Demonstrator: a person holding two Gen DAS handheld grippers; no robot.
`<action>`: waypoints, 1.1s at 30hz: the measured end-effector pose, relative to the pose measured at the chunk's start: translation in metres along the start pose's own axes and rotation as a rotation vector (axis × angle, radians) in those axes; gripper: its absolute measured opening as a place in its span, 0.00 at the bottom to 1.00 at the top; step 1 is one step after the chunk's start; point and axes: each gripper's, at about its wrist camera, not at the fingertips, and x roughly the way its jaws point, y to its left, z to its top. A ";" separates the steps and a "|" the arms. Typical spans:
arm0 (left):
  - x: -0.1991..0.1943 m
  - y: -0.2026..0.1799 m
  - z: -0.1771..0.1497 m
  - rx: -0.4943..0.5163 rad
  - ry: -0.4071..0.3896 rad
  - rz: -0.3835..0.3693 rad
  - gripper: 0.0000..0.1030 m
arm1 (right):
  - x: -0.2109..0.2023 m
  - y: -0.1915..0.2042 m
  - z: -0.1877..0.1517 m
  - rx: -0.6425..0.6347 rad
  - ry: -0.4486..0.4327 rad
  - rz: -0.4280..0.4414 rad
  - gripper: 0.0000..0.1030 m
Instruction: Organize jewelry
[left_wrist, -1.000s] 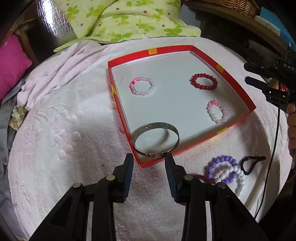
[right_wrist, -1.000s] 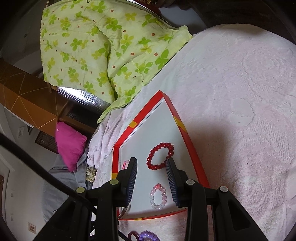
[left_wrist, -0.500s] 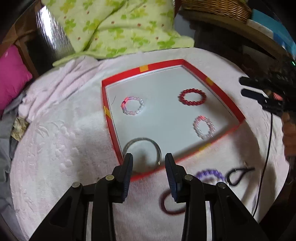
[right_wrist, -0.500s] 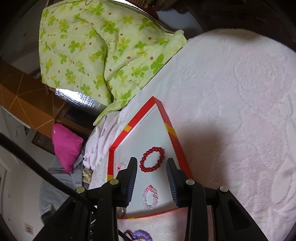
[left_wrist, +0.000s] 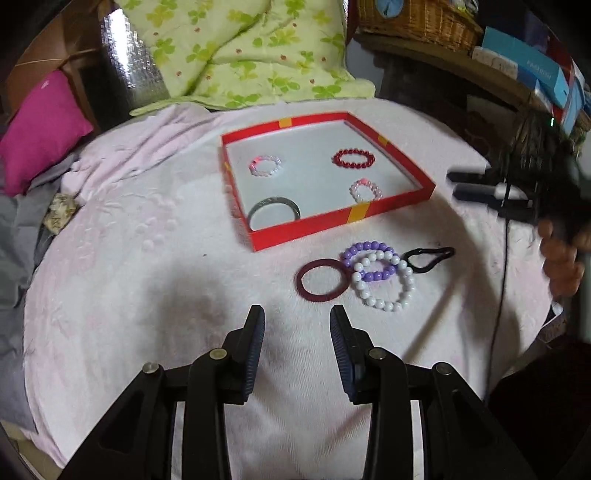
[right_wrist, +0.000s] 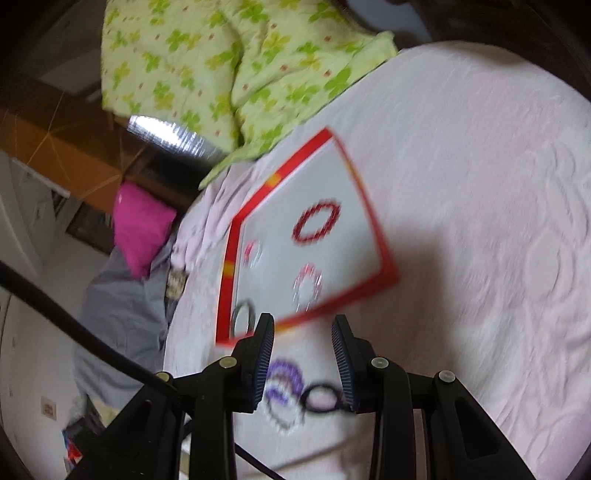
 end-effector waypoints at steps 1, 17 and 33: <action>-0.003 0.001 0.000 -0.003 -0.007 -0.001 0.36 | 0.002 0.003 -0.007 -0.009 0.015 0.008 0.35; 0.084 0.003 -0.017 -0.051 -0.049 -0.225 0.41 | 0.004 -0.014 -0.041 -0.050 0.082 -0.120 0.35; 0.076 -0.007 0.005 0.026 -0.056 -0.276 0.42 | 0.042 0.000 -0.046 -0.151 0.152 -0.260 0.31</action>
